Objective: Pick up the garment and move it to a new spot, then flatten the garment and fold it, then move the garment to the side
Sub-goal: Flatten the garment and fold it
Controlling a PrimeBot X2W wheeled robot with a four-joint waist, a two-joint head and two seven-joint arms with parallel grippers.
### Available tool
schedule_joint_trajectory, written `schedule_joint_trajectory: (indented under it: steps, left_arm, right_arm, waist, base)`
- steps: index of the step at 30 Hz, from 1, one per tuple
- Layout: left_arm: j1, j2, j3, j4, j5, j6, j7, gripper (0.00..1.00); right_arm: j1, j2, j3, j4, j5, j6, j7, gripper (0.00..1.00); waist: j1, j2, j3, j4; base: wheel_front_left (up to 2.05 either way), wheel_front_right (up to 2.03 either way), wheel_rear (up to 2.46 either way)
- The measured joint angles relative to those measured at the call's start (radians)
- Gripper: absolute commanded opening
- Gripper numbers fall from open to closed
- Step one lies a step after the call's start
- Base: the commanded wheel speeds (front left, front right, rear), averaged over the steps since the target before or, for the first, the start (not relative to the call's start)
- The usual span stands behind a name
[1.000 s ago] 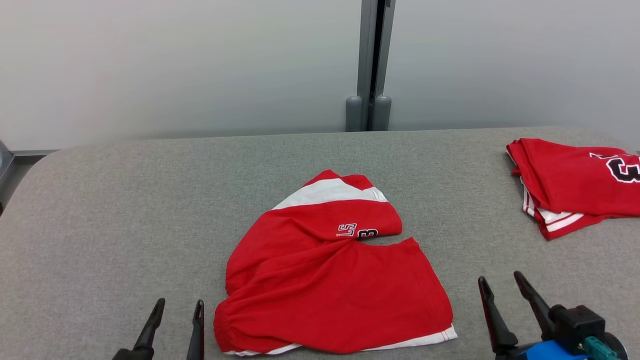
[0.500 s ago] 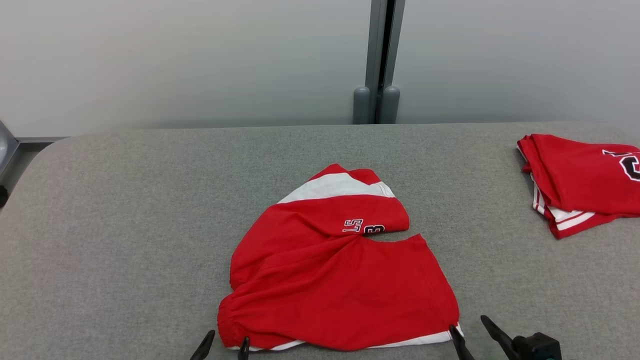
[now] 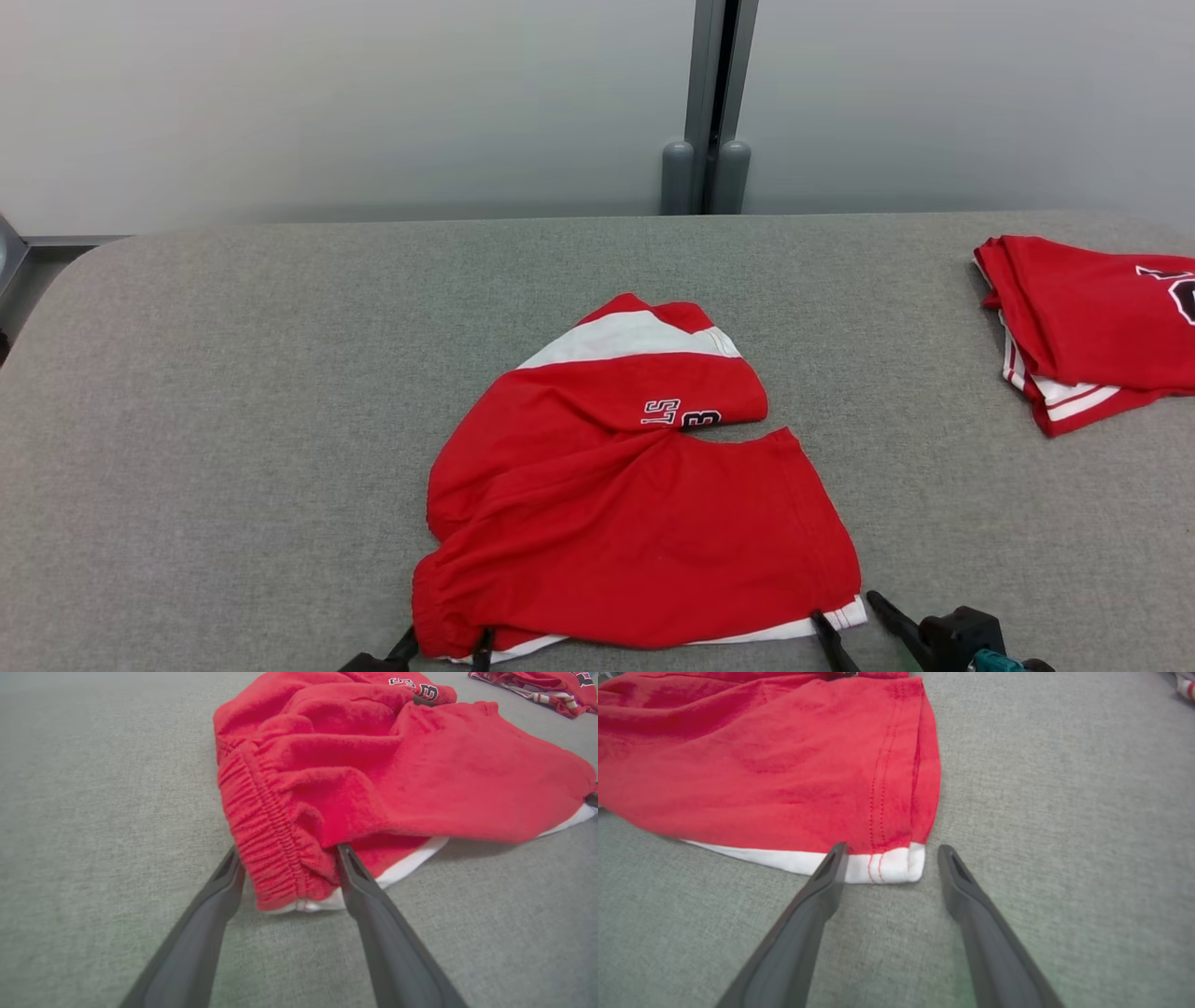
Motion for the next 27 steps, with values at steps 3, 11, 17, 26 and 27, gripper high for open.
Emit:
schedule_joint_trajectory:
  steps: [3,11,17,26,27]
  left_arm:
    - [-0.005,-0.003,-0.04,-0.001,-0.004,0.0,0.0,1.0]
    - [-0.005,0.025,-0.12,-0.002,-0.028,-0.003,0.0,1.0]
    - [-0.014,0.033,-0.146,-0.002,-0.048,-0.003,0.0,0.0]
    - [-0.018,0.044,-0.193,-0.11,-0.092,-0.003,0.0,0.0]
    - [-0.019,0.052,-0.193,-0.135,-0.092,-0.003,0.0,0.0]
  right_arm:
    - [-0.019,0.002,0.02,0.02,0.013,0.0,-0.008,1.0]
    - [-0.051,0.001,0.058,0.065,0.049,0.0,-0.018,1.0]
    - [-0.066,-0.002,0.086,0.071,0.076,0.0,-0.019,0.0]
    - [-0.029,-0.024,0.087,-0.034,0.098,0.0,-0.016,0.0]
    - [-0.022,-0.028,0.079,-0.058,0.098,0.0,-0.016,0.0]
  waist:
    - [0.0,0.0,0.003,-0.003]
    - [0.0,0.0,0.01,0.002]
    - [0.0,0.0,0.014,0.008]
    - [0.0,0.0,0.007,0.014]
    - [0.0,0.0,0.007,0.013]
  base:
    - [0.0,0.0,0.0]
    - [0.0,0.0,0.0]
    - [0.0,0.0,0.0]
    - [0.0,0.0,0.0]
    - [0.0,0.0,0.0]
